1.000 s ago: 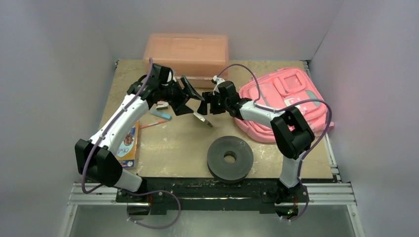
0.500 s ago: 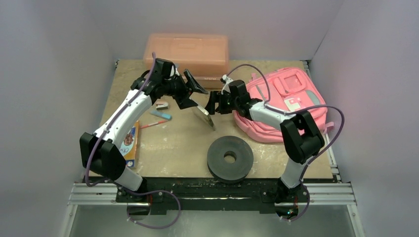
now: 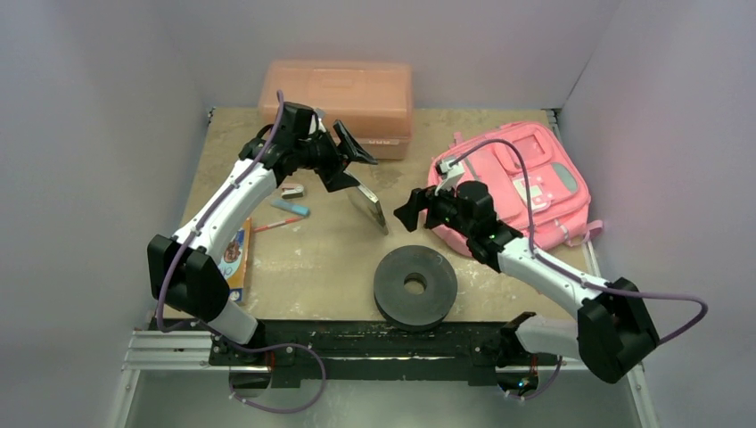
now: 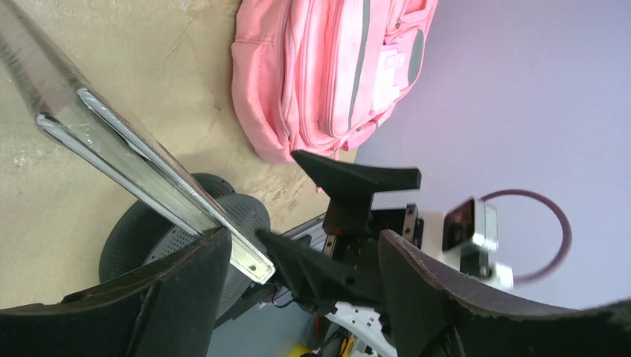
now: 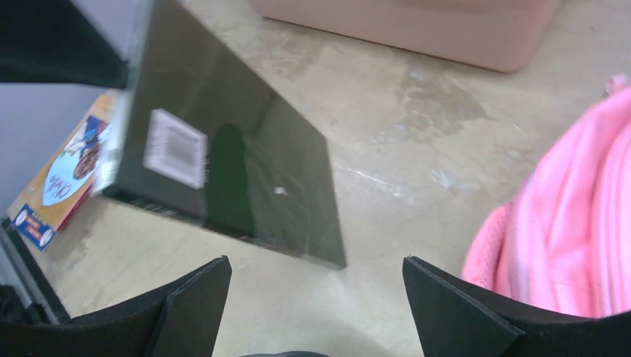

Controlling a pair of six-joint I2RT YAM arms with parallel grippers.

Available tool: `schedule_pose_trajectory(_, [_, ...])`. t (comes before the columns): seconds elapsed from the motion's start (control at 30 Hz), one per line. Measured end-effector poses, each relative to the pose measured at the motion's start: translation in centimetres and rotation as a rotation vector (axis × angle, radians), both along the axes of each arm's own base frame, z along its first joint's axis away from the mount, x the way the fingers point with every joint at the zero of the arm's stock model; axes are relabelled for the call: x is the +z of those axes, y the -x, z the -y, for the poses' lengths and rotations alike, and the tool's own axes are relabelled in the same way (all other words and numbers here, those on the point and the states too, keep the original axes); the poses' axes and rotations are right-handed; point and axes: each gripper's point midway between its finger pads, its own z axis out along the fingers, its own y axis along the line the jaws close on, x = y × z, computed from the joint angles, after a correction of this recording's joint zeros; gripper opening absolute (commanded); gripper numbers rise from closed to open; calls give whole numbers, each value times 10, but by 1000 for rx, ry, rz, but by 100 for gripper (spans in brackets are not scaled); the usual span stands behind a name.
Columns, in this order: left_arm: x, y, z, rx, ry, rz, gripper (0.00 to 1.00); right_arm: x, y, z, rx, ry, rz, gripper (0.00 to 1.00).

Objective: Pack the student bag
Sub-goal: Pick up the book from the center of the board.

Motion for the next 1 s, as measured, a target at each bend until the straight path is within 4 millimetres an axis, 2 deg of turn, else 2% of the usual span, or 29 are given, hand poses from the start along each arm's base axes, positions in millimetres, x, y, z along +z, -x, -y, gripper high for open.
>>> schedule_pose_trajectory(0.07, [0, -1, 1, 0, 2, 5, 73, 12, 7, -8, 25, 8, 84, 90])
schedule_pose_trajectory(0.17, [1, -3, 2, 3, 7, 6, 73, 22, 21, -35, 101, 19, 172, 90])
schedule_pose_trajectory(0.27, [1, -3, 2, 2, 8, 7, 73, 21, 27, -56, 147, 37, 218, 88])
schedule_pose_trajectory(0.33, [1, -3, 2, 2, 8, 7, 73, 19, 23, -64, 147, 51, 230, 84])
schedule_pose_trajectory(0.5, [1, -3, 3, 1, 8, 7, 73, 21, 8, -81, 120, 75, 258, 54])
schedule_pose_trajectory(0.63, [2, -4, 4, -5, 14, 15, 75, 24, 6, -89, 107, 64, 278, 40])
schedule_pose_trajectory(0.87, [14, -7, 3, -21, 22, 114, 87, 20, -6, -91, 58, 63, 285, 1])
schedule_pose_trajectory(1.0, [18, 6, -4, -48, -7, 151, 93, 17, -7, -94, 37, 31, 249, 0])
